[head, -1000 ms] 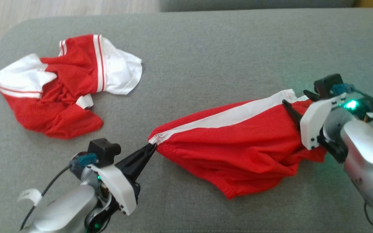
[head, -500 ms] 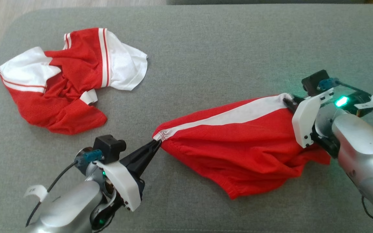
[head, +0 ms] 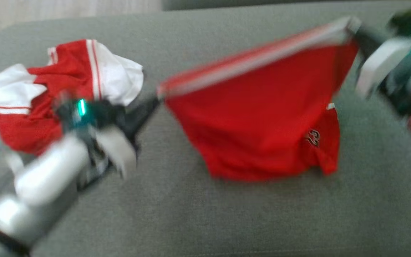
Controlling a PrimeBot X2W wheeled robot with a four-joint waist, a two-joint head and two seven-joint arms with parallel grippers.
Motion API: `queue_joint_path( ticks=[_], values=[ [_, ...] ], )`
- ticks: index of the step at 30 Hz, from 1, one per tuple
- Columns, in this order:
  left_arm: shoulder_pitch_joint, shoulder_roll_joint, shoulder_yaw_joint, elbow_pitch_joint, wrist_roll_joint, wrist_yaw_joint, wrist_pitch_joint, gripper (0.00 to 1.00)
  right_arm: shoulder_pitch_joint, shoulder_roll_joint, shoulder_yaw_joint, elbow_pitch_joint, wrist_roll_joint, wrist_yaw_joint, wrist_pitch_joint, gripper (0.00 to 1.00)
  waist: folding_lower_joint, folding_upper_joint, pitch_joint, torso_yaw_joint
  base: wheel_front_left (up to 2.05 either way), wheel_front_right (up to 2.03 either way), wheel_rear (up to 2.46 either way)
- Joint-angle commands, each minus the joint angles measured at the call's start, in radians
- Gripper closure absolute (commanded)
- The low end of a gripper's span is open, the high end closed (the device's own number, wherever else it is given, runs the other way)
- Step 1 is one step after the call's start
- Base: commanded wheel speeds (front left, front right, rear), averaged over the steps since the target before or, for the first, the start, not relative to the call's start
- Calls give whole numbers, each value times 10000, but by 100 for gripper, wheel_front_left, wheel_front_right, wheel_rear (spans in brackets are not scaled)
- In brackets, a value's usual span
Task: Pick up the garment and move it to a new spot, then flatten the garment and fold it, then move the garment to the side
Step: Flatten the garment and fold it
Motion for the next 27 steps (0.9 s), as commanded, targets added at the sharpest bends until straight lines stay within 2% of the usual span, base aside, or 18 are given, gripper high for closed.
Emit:
queue_joint_path(
  ticks=[1, 5, 8, 11, 14, 17, 20, 23, 27],
  values=[
    [-1357, 415, 422, -217, 121, 15, -20, 100, -642, -307, -225, -215, 176, 75, -213, 100, 0, 0, 427, -289, 0, 0, 0],
    [-3762, 252, 276, 228, 342, 15, -3, 100, -2162, -621, -788, -9, 318, 75, -623, 100, 0, 0, 1256, -725, 0, 0, 0],
    [-5540, -155, 216, 908, 696, 15, -68, 100, -3382, -816, -986, 318, -51, 75, -942, 100, 0, 0, 1809, -1045, 0, 0, 0],
    [-7030, -763, 603, 1612, 1164, 38, -126, 100, -4620, -974, -1328, 784, -548, 75, -1584, 100, 0, 0, 2262, -1349, 0, 0, 0],
    [-7998, -1295, 1292, 1589, 1832, 284, -135, 100, -5704, -1007, -1768, 1249, -1054, 75, -2058, 100, 0, 0, 2589, -1604, 0, 0, 0],
    [-8214, -1560, 1915, 1352, 2436, 424, -138, 100, -6249, -888, -2164, 1491, -1413, 75, -2244, 100, 0, 0, 2710, -1752, 0, 0, 0],
    [-7829, -1664, 2298, 1192, 2803, 332, -139, 100, -6242, -754, -2466, 1479, -1765, 75, -2302, 100, 0, 0, 2714, -1809, 0, 0, 0],
    [-6887, -1637, 2463, 1003, 3006, 203, -139, 100, -5556, -583, -2800, 1133, -1845, 75, -2312, 100, 0, 0, 2645, -1812, 0, 0, 0],
    [-5060, -1549, 2503, 523, 3215, 101, -140, 100, -3843, -457, -3347, 466, -1887, 75, -2314, 100, 0, 0, 2481, -1751, 0, 0, 0]
  ],
)
